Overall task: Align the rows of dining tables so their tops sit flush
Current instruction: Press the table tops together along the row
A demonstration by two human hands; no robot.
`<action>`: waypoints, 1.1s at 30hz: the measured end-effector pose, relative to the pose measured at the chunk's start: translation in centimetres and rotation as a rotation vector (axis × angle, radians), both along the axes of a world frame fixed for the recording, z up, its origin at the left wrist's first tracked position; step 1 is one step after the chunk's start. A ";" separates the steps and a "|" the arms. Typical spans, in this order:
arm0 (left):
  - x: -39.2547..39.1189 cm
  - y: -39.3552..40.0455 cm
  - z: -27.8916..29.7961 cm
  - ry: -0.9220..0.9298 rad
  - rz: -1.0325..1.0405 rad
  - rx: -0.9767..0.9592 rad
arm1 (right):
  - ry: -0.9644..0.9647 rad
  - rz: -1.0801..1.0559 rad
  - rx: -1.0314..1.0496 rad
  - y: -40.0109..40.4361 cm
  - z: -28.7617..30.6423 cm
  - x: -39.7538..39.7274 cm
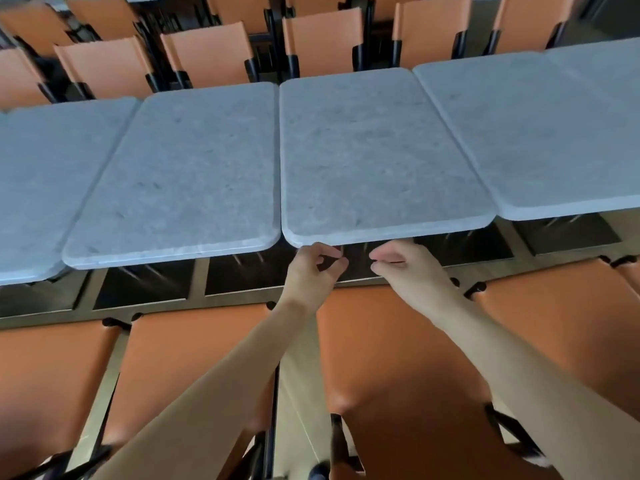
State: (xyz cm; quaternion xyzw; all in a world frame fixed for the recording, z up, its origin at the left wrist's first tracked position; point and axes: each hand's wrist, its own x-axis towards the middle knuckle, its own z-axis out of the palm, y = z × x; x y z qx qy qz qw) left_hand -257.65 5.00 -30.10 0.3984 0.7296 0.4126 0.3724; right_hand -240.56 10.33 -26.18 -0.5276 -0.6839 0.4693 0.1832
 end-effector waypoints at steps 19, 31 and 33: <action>3.0 13.2 -16.1 0.537 0.008 -0.170 | -0.417 -0.189 0.050 18.4 -15.8 11.8; 9.0 25.8 -18.4 0.950 -0.370 0.055 | 0.322 -1.264 0.068 32.2 -22.2 18.0; 8.4 27.1 -18.9 1.021 -0.419 0.037 | 0.356 -1.263 0.080 33.8 -23.0 17.6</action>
